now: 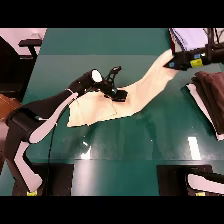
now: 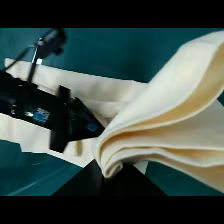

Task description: Fold the shirts.

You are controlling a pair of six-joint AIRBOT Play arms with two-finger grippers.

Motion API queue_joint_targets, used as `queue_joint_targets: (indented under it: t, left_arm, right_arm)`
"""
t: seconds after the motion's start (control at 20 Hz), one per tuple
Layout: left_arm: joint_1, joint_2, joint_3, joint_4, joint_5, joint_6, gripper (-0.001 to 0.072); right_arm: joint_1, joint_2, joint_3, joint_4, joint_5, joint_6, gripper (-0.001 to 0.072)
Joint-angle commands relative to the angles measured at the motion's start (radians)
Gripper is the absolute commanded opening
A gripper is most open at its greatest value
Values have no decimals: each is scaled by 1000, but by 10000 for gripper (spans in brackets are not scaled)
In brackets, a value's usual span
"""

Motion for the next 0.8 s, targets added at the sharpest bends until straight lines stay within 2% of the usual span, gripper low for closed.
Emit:
queue_joint_targets:
  t: [0.0, 0.25, 0.5, 0.75]
  left_arm:
    - [-13, -32, 22, 37, -11, -27, 24]
    - [8, -26, 69, 46, -52, -11, 25]
    - [166, 131, 167, 209, -150, -23, 25]
    - [425, 397, 226, 288, -235, -19, 26]
  right_arm:
    - [113, 6, 85, 0, -20, 20, 14]
    - [193, -2, 89, -1, -44, 18, 14]
    - [295, -20, 89, 9, -113, -9, 14]
    - [544, -187, 91, 243, -317, -159, 16]
